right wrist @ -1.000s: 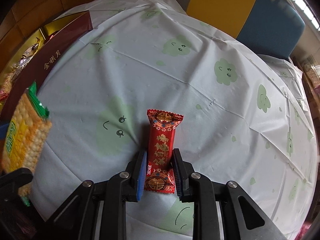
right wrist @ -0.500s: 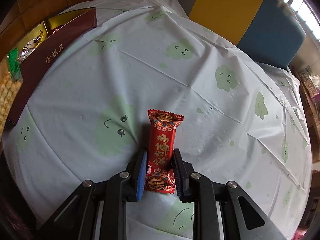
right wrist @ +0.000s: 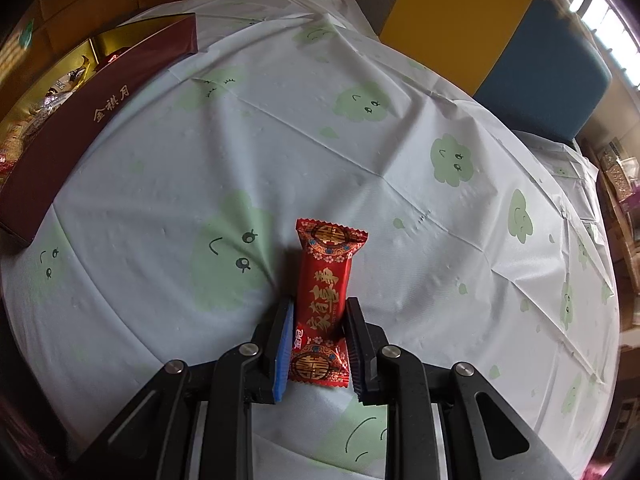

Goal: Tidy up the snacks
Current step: 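Lower the cracker pack into the gold tray with the left tool while the right holds the candy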

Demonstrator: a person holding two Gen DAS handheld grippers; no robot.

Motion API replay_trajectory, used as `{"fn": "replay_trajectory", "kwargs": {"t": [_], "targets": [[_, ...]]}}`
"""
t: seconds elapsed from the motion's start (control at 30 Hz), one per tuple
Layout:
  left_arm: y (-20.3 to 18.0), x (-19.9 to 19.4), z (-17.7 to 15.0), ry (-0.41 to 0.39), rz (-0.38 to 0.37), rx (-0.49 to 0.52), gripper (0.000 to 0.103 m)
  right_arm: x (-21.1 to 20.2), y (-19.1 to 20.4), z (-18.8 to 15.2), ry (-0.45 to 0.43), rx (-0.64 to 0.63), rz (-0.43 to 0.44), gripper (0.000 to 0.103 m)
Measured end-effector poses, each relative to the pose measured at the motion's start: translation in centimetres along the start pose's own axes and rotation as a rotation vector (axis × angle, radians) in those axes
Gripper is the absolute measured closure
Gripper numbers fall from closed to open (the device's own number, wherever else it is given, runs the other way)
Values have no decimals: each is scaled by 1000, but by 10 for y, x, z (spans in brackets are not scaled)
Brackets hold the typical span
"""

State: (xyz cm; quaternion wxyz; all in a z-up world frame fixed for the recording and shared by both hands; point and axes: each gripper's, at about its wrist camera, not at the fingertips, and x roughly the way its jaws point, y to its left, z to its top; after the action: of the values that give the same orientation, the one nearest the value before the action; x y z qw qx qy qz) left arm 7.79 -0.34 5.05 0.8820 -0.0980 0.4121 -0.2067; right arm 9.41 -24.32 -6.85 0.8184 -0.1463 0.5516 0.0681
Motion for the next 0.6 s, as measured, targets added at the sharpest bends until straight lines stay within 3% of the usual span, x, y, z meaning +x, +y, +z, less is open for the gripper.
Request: {"fn": "replay_trajectory", "kwargs": {"t": [0.17,0.3,0.6], "targets": [[75,-20,27,-45,33,-201,51,1,0,0,2,-3,-4,79],[109,-16,30,-32,52,-285,51,1,0,0,3,-3,-6,79],[128,39,44,78,108,-278,51,2,-1,1,4,-2,-6,78]]}}
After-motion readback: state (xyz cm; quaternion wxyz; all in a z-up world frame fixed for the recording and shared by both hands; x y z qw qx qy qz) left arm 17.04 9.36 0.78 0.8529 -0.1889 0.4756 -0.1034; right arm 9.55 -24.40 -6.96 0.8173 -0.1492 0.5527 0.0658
